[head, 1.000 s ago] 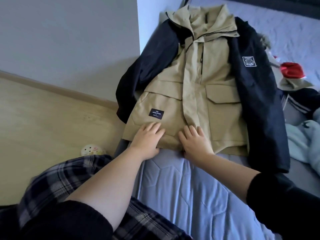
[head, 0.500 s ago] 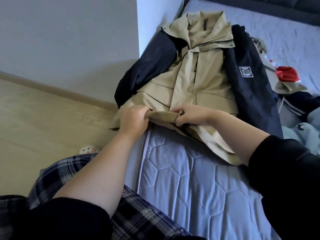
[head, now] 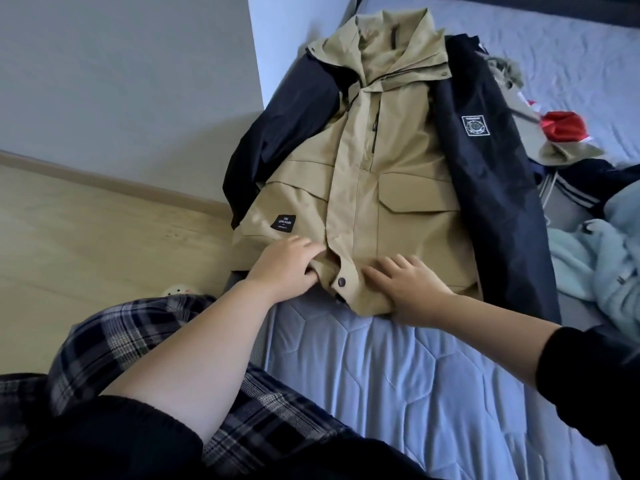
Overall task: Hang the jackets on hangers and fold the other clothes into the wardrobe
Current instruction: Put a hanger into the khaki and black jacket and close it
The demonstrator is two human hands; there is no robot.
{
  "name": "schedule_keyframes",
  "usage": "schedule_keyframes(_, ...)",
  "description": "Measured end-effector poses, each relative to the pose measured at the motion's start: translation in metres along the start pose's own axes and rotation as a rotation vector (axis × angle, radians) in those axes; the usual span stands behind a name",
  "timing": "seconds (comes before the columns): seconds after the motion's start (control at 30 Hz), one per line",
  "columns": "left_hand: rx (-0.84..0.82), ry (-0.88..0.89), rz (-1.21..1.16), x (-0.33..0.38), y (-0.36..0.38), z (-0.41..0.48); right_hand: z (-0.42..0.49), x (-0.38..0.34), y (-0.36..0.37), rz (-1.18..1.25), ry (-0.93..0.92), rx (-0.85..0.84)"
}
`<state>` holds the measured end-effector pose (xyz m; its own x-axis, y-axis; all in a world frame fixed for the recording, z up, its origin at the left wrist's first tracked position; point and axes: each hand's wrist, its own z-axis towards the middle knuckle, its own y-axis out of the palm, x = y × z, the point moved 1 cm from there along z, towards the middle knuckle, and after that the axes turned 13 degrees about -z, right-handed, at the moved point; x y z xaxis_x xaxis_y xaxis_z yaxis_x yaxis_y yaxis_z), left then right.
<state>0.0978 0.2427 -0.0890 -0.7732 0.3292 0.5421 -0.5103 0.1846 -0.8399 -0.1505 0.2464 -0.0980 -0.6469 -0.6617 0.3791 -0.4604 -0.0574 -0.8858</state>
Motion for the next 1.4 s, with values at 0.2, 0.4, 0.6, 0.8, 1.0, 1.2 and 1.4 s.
schedule_keyframes(0.2,0.473,-0.046,-0.039,-0.008,-0.008,-0.004,0.010,0.021,-0.024,0.317,0.214,0.067)
schedule_keyframes(0.4,0.361,-0.265,0.107,-0.030,-0.023,0.002,0.018,0.060,-0.082,0.637,0.187,-0.163)
schedule_keyframes(0.6,-0.267,-0.417,0.104,-0.035,0.001,-0.009,0.010,-0.010,-0.038,0.020,-0.106,-0.441)
schedule_keyframes(0.8,-0.296,-0.091,0.025,0.030,0.011,-0.011,-0.004,0.030,-0.017,0.762,0.034,-0.489)
schedule_keyframes(1.0,-0.156,-0.237,0.270,0.059,0.057,0.003,-0.026,0.102,0.029,0.583,0.740,-0.197)
schedule_keyframes(1.2,-0.177,-0.314,0.286,0.070,0.057,0.013,-0.062,0.107,0.054,0.570,0.787,-0.345)
schedule_keyframes(1.4,-0.504,0.013,0.246,0.095,0.075,0.012,-0.044,0.076,0.041,1.692,1.241,0.086)
